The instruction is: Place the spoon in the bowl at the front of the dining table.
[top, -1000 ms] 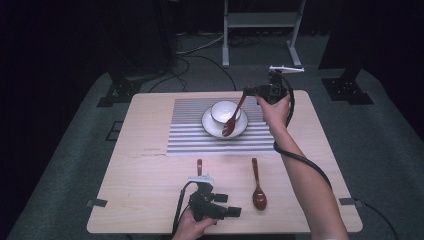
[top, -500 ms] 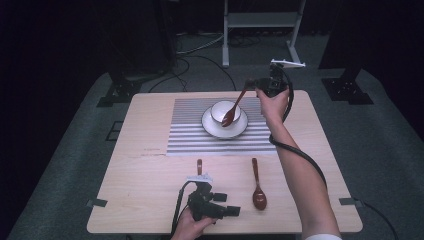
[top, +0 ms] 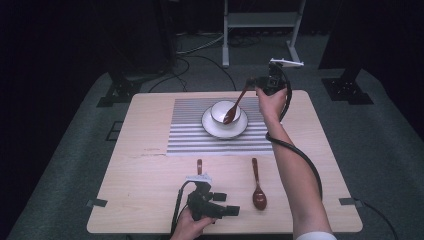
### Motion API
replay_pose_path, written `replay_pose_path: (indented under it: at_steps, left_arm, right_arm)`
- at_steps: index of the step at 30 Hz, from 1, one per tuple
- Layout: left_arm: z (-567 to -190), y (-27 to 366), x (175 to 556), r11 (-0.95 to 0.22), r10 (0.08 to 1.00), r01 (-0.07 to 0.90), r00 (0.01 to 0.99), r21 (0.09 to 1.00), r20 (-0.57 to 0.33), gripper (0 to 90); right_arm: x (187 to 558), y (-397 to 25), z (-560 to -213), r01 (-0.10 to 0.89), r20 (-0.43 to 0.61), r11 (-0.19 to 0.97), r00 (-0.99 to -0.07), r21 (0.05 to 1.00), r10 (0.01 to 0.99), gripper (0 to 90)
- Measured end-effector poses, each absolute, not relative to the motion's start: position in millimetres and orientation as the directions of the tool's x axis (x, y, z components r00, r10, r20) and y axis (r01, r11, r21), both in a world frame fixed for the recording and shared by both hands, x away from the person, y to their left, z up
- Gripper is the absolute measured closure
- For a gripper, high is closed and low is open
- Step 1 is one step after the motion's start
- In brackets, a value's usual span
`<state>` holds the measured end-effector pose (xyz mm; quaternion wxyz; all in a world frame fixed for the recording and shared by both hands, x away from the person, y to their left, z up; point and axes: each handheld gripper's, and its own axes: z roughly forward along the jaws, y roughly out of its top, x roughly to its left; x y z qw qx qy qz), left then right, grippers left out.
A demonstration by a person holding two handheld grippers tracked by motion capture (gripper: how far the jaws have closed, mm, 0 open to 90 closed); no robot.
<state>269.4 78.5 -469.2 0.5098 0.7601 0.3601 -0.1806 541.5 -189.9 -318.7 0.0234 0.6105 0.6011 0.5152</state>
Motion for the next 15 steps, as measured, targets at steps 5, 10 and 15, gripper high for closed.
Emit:
replay_pose_path:
  at_steps: [5,10,15]
  left_arm:
    - [-469,79,270,-0.214,0.363,0.730,0.676,0.649,-0.641,5.4]
    - [-469,79,270,-0.216,0.363,0.729,0.677,0.649,-0.640,5.4]
    - [-468,80,270,-0.212,0.364,0.730,0.676,0.650,-0.641,5.4]
  right_arm:
    - [545,-193,-323,0.703,0.612,-0.304,-0.233,0.643,0.755,82.8]
    - [545,-193,-327,0.687,0.606,-0.314,-0.230,0.656,0.761,82.8]
    - [546,-193,-333,0.678,0.609,-0.331,-0.217,0.656,0.763,82.8]
